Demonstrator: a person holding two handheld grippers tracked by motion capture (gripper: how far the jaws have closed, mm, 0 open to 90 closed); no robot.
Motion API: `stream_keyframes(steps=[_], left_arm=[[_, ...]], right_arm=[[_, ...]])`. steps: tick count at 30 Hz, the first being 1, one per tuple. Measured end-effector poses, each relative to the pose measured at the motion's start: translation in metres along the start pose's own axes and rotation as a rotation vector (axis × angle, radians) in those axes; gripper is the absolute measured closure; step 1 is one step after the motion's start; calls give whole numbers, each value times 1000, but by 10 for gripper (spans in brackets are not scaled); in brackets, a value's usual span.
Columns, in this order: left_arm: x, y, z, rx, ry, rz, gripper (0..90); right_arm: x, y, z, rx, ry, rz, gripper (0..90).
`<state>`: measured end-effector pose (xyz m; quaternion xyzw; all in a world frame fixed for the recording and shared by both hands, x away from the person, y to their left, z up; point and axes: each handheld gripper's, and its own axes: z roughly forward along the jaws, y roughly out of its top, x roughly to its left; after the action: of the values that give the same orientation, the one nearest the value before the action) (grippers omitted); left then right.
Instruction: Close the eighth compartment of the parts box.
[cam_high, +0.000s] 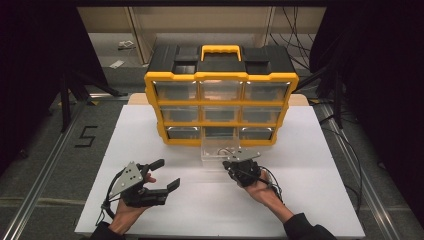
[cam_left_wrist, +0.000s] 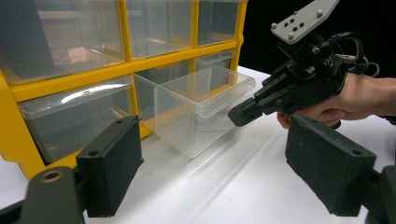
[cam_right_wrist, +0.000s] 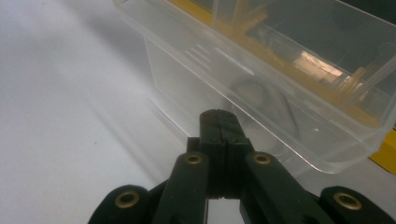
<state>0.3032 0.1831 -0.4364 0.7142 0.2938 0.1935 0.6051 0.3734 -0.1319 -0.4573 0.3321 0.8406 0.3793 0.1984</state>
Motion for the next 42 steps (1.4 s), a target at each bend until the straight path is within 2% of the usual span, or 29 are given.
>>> stream_keyframes(steps=[25, 42], left_arm=[[-1, 0, 0, 0, 1, 0, 185], [0, 0, 0, 1, 1, 0, 185]], right_arm=[[2, 3, 4, -7, -18, 0, 900], [-5, 5, 8, -21, -45, 11, 900]])
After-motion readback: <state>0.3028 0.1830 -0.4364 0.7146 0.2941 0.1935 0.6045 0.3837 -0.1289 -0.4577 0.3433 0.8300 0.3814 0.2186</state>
